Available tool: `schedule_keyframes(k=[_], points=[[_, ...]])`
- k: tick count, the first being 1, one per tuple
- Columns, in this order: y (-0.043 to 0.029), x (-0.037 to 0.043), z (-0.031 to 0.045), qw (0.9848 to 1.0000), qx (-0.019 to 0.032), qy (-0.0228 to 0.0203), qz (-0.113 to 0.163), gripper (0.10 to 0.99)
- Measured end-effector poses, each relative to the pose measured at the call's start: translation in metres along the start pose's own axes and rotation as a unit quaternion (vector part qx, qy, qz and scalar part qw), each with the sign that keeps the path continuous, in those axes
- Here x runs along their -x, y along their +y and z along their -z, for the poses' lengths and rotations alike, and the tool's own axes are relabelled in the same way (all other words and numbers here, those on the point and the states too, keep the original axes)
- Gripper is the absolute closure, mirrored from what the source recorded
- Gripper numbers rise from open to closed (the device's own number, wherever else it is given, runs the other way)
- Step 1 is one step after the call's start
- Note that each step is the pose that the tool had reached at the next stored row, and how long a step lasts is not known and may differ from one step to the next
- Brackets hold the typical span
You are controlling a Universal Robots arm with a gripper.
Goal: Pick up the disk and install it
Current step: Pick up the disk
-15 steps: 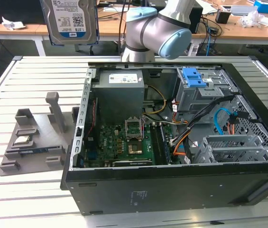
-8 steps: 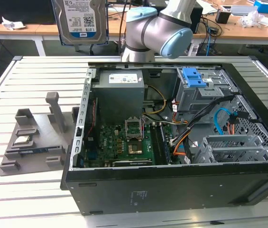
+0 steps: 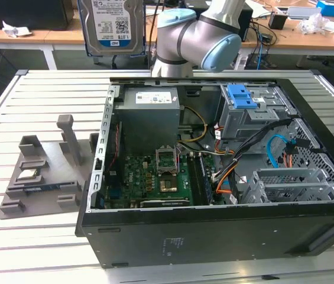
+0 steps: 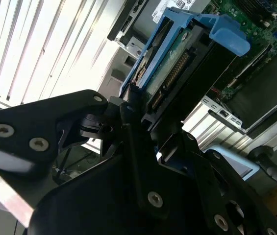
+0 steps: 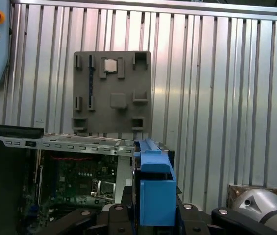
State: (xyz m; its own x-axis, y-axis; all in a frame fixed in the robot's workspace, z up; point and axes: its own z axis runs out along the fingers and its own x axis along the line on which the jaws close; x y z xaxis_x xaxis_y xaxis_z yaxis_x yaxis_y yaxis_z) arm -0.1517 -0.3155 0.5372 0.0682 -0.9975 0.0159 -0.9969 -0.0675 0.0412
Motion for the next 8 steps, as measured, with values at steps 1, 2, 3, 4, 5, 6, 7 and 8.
schedule_keyframes(k=[1,2,3,4,5,6,7,8], points=[[-0.0035,-0.0003,0.0001,1.0000,0.0000,0.0000,0.000,0.718],[-0.0092,-0.0006,0.0003,1.0000,0.0000,0.0000,0.000,0.718],[-0.0135,-0.0009,0.0005,1.0000,0.0000,0.0000,0.000,0.718],[-0.0167,-0.0012,0.0006,1.0000,-0.0001,0.0000,0.000,0.718],[-0.0187,-0.0013,0.0007,1.0000,0.0000,0.0000,0.000,0.718],[-0.0221,-0.0015,0.0008,1.0000,0.0000,0.0000,0.000,0.718],[-0.0267,-0.0018,0.0011,1.0000,0.0000,0.0000,0.000,0.718],[-0.0298,-0.0020,0.0012,1.0000,0.0000,0.0000,0.000,0.718]])
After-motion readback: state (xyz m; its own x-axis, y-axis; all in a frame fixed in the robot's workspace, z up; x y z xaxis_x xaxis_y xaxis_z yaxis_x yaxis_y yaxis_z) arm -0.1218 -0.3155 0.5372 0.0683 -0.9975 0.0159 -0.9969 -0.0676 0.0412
